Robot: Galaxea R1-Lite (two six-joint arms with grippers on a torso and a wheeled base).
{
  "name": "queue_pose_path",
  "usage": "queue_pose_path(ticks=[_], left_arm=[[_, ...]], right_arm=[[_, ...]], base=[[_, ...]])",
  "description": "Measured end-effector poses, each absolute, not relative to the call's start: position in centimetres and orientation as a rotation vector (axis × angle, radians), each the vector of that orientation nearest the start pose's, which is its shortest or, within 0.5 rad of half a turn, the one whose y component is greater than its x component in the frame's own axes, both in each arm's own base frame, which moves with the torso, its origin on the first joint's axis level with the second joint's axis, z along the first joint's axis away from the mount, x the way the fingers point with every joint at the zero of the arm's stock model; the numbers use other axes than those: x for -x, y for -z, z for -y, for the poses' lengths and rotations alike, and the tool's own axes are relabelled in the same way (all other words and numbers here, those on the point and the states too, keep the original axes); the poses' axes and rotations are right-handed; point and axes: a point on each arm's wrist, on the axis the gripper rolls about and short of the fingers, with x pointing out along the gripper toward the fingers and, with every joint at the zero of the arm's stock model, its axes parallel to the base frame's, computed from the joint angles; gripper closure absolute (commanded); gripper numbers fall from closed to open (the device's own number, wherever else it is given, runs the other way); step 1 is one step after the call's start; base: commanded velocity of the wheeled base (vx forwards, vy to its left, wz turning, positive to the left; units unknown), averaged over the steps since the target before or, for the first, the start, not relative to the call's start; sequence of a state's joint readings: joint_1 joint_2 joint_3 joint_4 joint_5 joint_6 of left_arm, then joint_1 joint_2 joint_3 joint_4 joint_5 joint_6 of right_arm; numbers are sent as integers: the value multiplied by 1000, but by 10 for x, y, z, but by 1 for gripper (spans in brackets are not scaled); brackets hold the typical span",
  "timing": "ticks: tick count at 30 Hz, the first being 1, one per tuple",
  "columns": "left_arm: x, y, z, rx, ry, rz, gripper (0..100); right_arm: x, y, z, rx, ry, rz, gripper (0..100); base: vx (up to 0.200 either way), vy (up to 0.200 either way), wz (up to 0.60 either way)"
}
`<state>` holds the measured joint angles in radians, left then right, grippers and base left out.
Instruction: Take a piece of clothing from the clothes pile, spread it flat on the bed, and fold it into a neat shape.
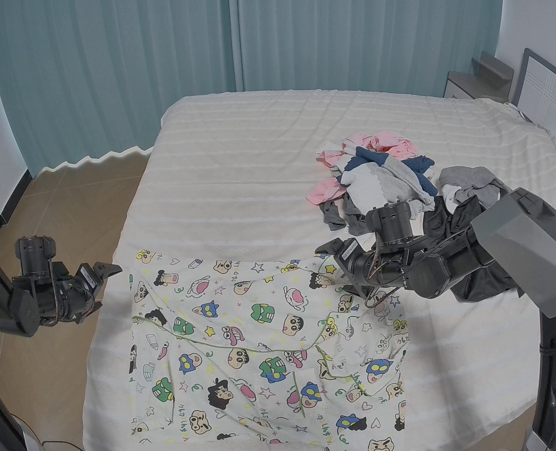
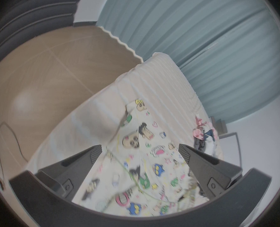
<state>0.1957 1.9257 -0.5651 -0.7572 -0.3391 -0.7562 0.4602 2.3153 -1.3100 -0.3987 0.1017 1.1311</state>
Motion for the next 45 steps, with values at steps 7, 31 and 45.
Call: queue_pose_path(ticks=[7,31,45], left_arm=[[-241,-79,-33,1025,20,-651,0],[-215,-75,-25,1019,107,-615,0],[-210,-72,-24,1011,120,-591,0]], right_arm=[[-416,-43,-212,-969,-140,-832,0],[-482,-50,-222,-1020,-126,-553,0],[-499,-91,-210,-1042,-126,-434,0]], base=[[0,0,0],[0,0,0],[0,0,0]])
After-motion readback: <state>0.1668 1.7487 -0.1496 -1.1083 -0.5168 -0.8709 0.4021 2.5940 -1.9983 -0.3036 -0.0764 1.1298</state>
